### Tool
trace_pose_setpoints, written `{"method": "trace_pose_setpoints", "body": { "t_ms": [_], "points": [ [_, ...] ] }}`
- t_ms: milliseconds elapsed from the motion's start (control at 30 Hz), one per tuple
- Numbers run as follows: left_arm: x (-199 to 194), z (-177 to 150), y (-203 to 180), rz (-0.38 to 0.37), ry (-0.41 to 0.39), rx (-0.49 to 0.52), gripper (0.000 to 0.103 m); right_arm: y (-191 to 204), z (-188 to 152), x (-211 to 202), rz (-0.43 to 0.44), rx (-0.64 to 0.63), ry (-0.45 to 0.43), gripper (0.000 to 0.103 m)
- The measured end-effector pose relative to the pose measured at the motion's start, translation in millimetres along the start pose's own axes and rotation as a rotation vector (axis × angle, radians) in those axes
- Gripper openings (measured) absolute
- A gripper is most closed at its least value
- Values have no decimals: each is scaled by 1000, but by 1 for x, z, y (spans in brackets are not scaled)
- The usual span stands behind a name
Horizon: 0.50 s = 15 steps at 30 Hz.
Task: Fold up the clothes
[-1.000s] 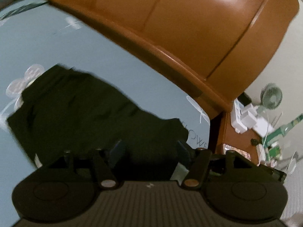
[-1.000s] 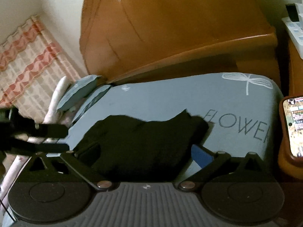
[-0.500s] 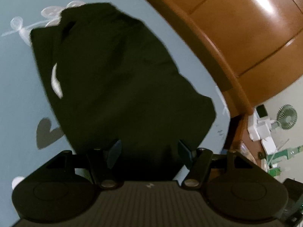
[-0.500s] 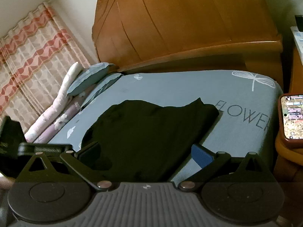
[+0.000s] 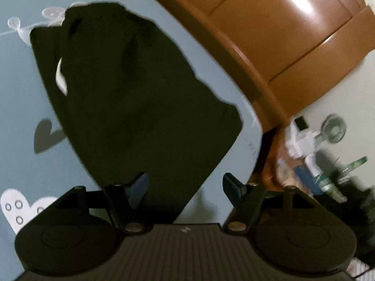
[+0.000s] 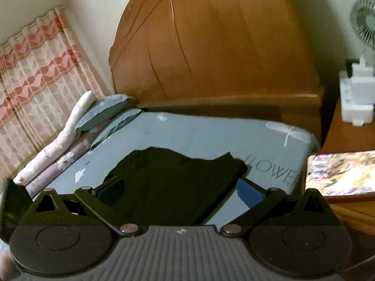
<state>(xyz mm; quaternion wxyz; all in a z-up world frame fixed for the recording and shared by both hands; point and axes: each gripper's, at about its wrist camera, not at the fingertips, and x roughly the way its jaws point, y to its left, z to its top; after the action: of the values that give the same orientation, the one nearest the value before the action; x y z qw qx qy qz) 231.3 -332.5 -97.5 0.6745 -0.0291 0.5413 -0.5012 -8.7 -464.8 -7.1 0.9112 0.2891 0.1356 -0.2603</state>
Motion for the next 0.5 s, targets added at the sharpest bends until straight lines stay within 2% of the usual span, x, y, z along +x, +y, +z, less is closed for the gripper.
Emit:
{"method": "trace_pose_setpoints", "body": {
  "t_ms": [133, 200, 333, 500],
  "points": [
    [2, -6, 14, -39, -22, -22, 72, 12, 0, -6, -27, -56, 13, 103],
    [-3, -6, 12, -30, -35, -7, 72, 18, 0, -7, -37, -82, 25, 103],
    [-35, -9, -9, 94, -124, 144, 73, 29, 5, -12, -36, -114, 30, 103],
    [-92, -31, -35, 298, -327, 360, 93, 48, 3, -17, -44, -180, 42, 103]
  ]
}}
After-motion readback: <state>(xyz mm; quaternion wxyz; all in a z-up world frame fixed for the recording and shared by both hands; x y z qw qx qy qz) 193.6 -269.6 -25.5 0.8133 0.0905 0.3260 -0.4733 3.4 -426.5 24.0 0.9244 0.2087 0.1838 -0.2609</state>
